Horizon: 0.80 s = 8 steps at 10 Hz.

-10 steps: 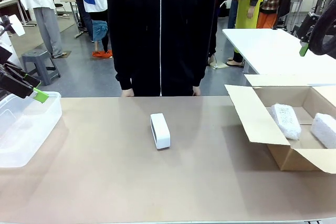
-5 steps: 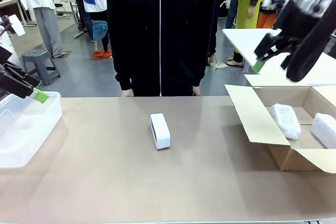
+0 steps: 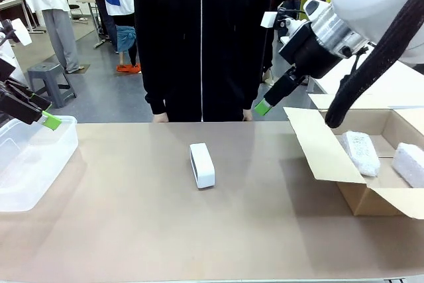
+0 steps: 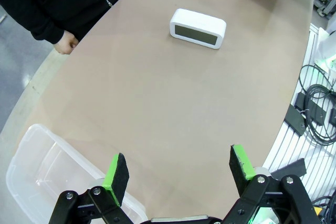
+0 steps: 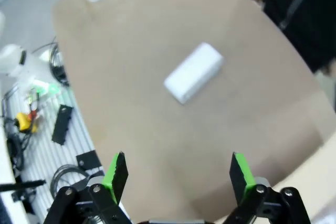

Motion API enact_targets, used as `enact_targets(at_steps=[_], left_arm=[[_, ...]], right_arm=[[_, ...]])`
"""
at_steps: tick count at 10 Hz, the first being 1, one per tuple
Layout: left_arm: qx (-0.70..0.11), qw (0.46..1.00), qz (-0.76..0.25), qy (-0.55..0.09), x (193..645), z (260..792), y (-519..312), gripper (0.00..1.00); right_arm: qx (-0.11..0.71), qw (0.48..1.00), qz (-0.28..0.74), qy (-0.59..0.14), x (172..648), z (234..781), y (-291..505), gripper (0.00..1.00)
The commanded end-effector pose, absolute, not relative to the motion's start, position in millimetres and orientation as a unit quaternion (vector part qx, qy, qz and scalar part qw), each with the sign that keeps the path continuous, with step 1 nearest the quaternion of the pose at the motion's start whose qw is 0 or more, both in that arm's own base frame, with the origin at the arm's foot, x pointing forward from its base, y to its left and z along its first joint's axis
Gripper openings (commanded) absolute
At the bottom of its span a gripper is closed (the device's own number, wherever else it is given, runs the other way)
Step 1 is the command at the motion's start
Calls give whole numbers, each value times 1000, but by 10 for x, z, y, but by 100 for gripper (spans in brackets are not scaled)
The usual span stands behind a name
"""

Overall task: Separate and place wrapped and unwrapped clocks.
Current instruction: Pick up the Digital clock indicated by the person.

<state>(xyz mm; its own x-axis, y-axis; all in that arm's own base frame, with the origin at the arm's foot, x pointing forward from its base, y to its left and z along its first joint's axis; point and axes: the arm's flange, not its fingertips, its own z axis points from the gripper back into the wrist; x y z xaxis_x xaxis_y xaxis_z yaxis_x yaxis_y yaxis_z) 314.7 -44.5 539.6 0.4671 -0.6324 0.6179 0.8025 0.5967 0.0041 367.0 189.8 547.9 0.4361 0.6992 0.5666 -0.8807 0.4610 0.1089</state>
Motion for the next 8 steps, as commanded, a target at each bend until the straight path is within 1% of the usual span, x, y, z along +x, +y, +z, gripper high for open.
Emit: enact_targets(at_steps=[1,3,4,8], left_arm=[[-150,839,-432,-295,3158,5386,-429,100],[-150,839,-432,-295,3158,5386,-429,100],[-150,839,-432,-295,3158,5386,-429,100],[-150,839,-432,-295,3158,5386,-429,100]], right_arm=[[239,801,508,-208,3748,5510,1798,100],[223,799,523,-195,3656,5565,1755,100],[220,791,542,-181,3594,5566,1727,100],[181,777,567,-203,3435,5399,1684,100]])
